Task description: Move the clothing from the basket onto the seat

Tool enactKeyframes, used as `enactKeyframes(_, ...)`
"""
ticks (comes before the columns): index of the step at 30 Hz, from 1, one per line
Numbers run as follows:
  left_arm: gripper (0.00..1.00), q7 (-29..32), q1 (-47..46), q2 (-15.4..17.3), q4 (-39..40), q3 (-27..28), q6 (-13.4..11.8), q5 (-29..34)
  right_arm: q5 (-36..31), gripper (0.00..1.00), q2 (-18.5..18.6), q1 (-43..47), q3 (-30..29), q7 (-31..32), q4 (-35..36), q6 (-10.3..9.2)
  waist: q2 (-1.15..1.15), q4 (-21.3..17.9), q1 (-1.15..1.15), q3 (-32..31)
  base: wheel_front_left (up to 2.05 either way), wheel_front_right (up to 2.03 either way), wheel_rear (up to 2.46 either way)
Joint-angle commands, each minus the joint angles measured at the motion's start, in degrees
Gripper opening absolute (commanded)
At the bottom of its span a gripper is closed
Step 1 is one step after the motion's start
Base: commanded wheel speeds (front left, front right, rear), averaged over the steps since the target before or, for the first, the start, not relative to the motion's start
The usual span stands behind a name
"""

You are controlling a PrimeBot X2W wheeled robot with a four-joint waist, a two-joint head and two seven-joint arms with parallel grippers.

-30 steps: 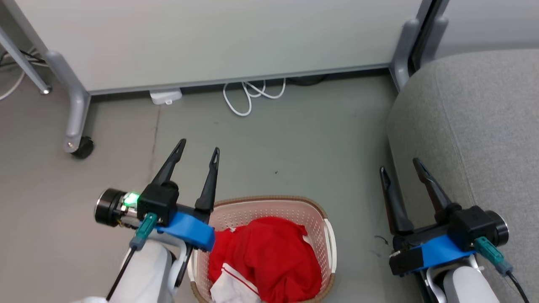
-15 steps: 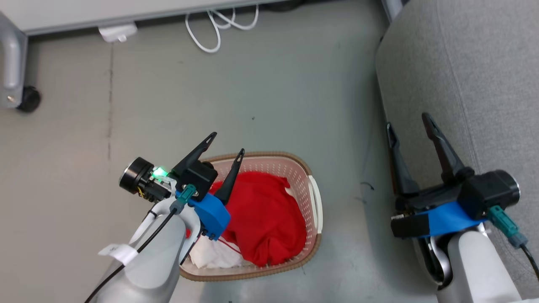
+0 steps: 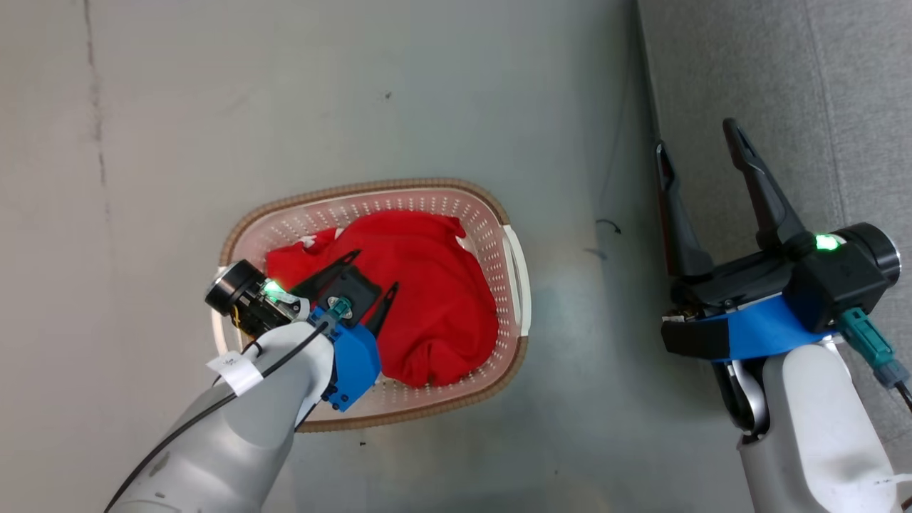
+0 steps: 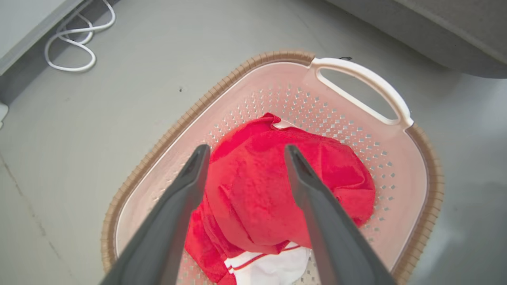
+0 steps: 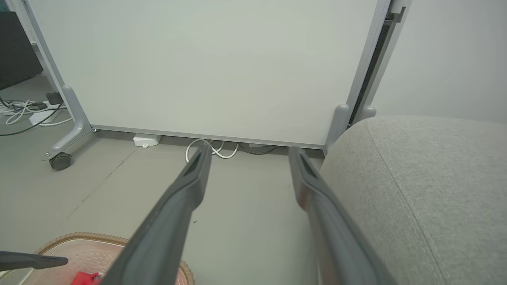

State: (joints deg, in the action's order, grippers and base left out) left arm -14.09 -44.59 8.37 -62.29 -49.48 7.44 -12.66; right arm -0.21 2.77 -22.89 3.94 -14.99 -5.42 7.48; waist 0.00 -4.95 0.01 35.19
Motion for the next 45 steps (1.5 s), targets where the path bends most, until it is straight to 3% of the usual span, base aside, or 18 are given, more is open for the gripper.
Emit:
enactKeyframes(1,1.0,0.24,-1.62,0.31,-0.83,-1.03,0.01,-1.06,-0.34,1.0,0.2,-1.07,-0.16,-0.29,0.36,0.03,0.0,-0.49,-0.01,2.2,0.0,0.0,0.0)
enactKeyframes(9,1.0,6.83,-5.34,0.89,-5.85,-7.47,0.01,-9.71,-1.39,1.0,0.2,-2.41,-0.54,-0.29,1.8,0.03,0.0,-0.92,-0.01,7.31,0.0,0.0,0.0)
enactKeyframes(19,1.0,13.83,-9.2,2.33,-5.65,-12.03,0.02,-19.41,-2.07,1.0,0.2,-3.97,-0.63,-0.29,3.57,0.03,0.0,-1.45,-0.01,12.8,0.0,0.0,0.0)
enactKeyframes(28,1.0,15.19,-12.36,2.49,-5.46,-15.06,0.02,-25.47,-2.63,1.0,0.2,-3.71,-1.14,-0.29,5.14,0.03,0.0,-1.95,-0.01,16.91,0.0,0.0,0.0)
enactKeyframes(40,1.0,13.97,-15.29,0.95,-9.11,-19.2,0.02,-26.31,-2.76,1.0,0.2,-2.65,-1.88,-0.29,7.35,0.03,0.0,-1.88,-0.01,20.36,0.0,0.0,0.0)
enactKeyframes(41,0.4,13.76,-15.45,0.87,-9.35,-19.4,0.02,-26.22,-2.7,1.0,0.2,-2.66,-1.87,-0.29,7.41,0.03,0.0,-1.87,-0.01,20.45,0.0,0.0,0.0)
enactKeyframes(42,0.0,13.47,-15.63,0.74,-9.54,-19.62,0.02,-26.19,-2.63,1.0,0.2,-2.68,-1.85,-0.29,7.46,0.03,0.0,-1.85,-0.01,20.49,0.0,0.0,0.0)
enactKeyframes(45,0.0,13.0,-15.82,0.26,-9.91,-20.3,0.02,-26.21,-2.34,1.0,0.2,-2.9,-1.63,-0.29,7.28,0.03,0.0,-1.76,-0.01,20.24,0.0,0.0,0.0)
